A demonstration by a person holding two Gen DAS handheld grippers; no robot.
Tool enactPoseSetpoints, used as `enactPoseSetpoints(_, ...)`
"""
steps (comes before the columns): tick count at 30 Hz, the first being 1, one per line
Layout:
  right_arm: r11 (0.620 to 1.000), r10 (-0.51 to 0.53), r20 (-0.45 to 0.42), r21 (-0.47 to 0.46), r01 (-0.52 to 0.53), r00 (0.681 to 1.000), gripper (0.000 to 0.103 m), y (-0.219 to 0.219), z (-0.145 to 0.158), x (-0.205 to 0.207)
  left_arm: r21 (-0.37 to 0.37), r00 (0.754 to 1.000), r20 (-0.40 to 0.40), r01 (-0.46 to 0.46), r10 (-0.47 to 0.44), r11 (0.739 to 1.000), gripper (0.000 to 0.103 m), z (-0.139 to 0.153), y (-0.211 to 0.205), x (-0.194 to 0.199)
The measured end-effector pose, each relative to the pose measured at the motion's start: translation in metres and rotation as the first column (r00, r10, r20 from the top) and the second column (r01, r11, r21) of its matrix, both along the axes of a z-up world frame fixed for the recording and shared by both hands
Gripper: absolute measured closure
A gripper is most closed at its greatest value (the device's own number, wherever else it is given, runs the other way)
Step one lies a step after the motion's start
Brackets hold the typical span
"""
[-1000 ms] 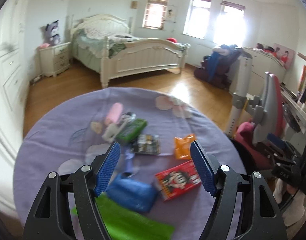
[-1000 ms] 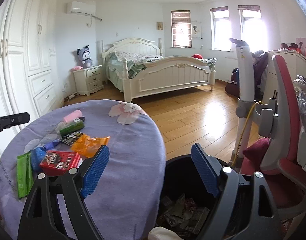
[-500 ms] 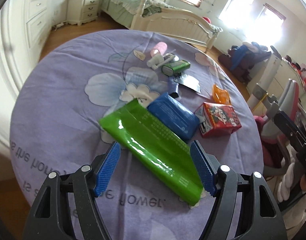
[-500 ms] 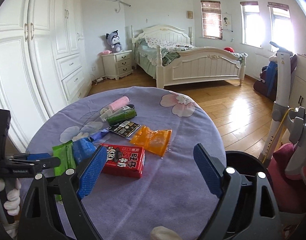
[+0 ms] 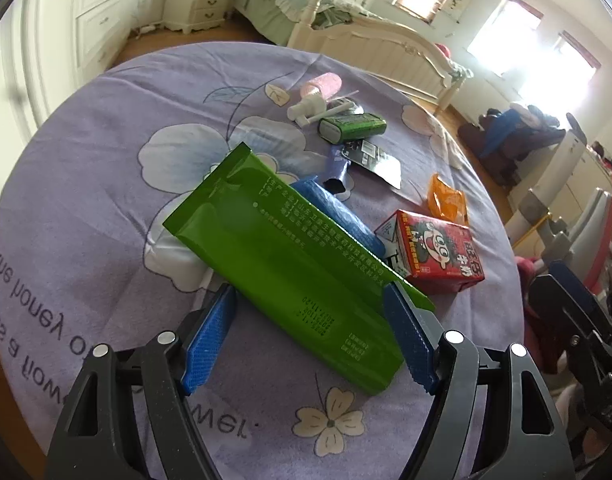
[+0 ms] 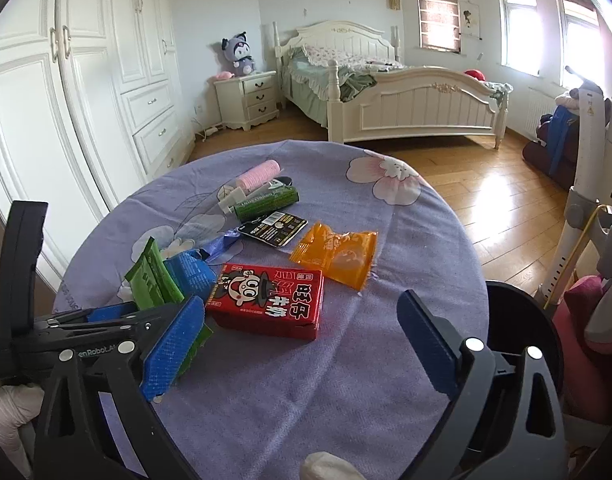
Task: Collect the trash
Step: 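Grasp the green packet with the left tool while the right tool grasps the red milk box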
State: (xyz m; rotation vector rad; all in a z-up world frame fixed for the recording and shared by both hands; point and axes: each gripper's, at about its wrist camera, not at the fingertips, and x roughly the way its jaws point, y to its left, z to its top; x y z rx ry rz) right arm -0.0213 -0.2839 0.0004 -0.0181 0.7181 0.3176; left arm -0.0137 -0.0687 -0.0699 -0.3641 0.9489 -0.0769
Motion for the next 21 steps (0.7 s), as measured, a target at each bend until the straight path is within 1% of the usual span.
enactPoseSetpoints(2, 1.000, 0.002, -0.043, 0.002, -0.002, 0.999, 0.006, 0.006, -0.005, 0.009, -0.016, 1.000, 0.009, 0.011, -0.011, 1.000, 0.027, 0.000, 0.002, -0.003)
enactPoseSetpoints(5, 1.000, 0.006, -0.115, 0.009, -0.005, 0.993, 0.006, 0.017, -0.015, 0.024, -0.065, 1.000, 0.020, 0.015, -0.014, 0.998, 0.027, -0.001, 0.010, -0.009)
enactPoseSetpoints(7, 1.000, 0.006, -0.163, 0.016, -0.004, 0.987, 0.006, 0.025, -0.022, 0.036, -0.066, 1.000, 0.019, 0.005, -0.003, 0.998, 0.027, -0.001, 0.015, -0.012)
enactPoseSetpoints(11, 1.000, 0.014, -0.211, -0.002, -0.015, 0.977, 0.006, 0.040, -0.036, 0.051, -0.107, 1.000, 0.017, 0.002, 0.000, 0.994, 0.027, 0.002, 0.022, -0.011)
enactPoseSetpoints(13, 0.999, 0.031, -0.237, -0.005, -0.033, 0.971, 0.007, 0.045, -0.044, 0.054, -0.109, 1.000, 0.028, 0.003, 0.000, 0.994, 0.027, 0.005, 0.023, -0.010)
enactPoseSetpoints(15, 0.999, 0.023, -0.233, -0.030, -0.030, 0.972, 0.012, 0.043, -0.049, 0.054, -0.109, 1.000, 0.022, 0.010, -0.007, 0.994, 0.026, 0.005, 0.021, -0.007)
enactPoseSetpoints(17, 0.999, 0.012, -0.220, -0.028, -0.019, 0.975, 0.012, 0.034, -0.049, 0.053, -0.115, 1.000, -0.007, 0.010, -0.011, 0.993, 0.026, 0.000, 0.019, -0.001)
enactPoseSetpoints(18, 0.999, 0.000, -0.218, -0.032, -0.007, 0.976, 0.012, 0.030, -0.048, 0.053, -0.116, 1.000, 0.000, 0.005, -0.005, 0.993, 0.022, 0.001, 0.018, 0.000)
enactPoseSetpoints(19, 0.999, -0.013, -0.214, -0.034, 0.005, 0.977, 0.013, 0.024, -0.048, 0.052, -0.115, 1.000, -0.002, 0.007, -0.007, 0.993, 0.022, 0.001, 0.015, 0.003)
enactPoseSetpoints(20, 0.999, -0.019, -0.210, -0.036, 0.012, 0.977, 0.013, 0.020, -0.048, 0.051, -0.111, 1.000, -0.008, 0.013, -0.014, 0.994, 0.022, 0.001, 0.011, 0.006)
enactPoseSetpoints(21, 0.999, -0.024, -0.207, -0.035, 0.017, 0.978, 0.013, 0.015, -0.049, 0.049, -0.092, 1.000, -0.009, 0.014, -0.015, 0.996, 0.022, 0.001, 0.007, 0.009)
